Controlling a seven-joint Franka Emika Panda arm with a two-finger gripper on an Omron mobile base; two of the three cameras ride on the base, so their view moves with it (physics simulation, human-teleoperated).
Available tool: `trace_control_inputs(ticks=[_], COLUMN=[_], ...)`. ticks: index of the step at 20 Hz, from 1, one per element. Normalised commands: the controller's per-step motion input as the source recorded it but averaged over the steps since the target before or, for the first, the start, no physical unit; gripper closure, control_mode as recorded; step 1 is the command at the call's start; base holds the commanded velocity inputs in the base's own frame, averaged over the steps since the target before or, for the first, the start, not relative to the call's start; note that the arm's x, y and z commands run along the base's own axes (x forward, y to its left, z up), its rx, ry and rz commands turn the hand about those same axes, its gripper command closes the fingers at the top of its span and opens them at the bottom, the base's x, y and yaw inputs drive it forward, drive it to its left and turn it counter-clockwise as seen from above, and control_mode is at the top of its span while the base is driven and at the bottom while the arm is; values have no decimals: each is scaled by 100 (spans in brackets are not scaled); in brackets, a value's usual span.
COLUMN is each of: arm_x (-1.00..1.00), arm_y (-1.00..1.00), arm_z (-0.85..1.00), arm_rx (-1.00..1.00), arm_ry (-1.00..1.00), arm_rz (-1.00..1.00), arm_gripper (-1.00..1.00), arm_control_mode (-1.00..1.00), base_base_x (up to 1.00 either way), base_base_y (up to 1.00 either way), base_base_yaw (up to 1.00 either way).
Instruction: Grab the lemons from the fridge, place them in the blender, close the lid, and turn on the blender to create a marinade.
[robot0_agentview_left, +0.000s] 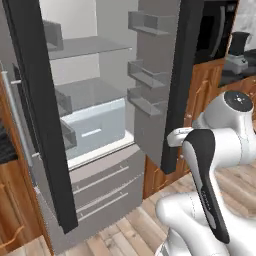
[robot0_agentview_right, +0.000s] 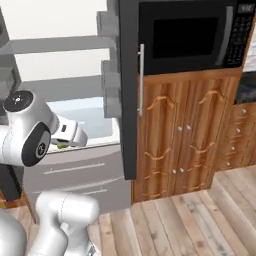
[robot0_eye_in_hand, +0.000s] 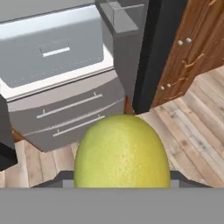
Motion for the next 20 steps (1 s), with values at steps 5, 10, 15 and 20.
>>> trace_control_inputs(ticks=[5, 10, 15, 20], arm_x=[0, 0, 0, 0], arm_y=[0, 0, 0, 0], arm_z=[0, 0, 0, 0], arm_rx=[0, 0, 0, 0], arm_ry=[0, 0, 0, 0], arm_rz=[0, 0, 0, 0], arm_gripper=[100, 100, 100, 100], arm_control_mode=[100, 100, 100, 100], base_base_x=[-14, 35, 84, 98], base_base_y=[-10, -10, 15, 22], base_base_yaw=[-86, -76, -66, -54])
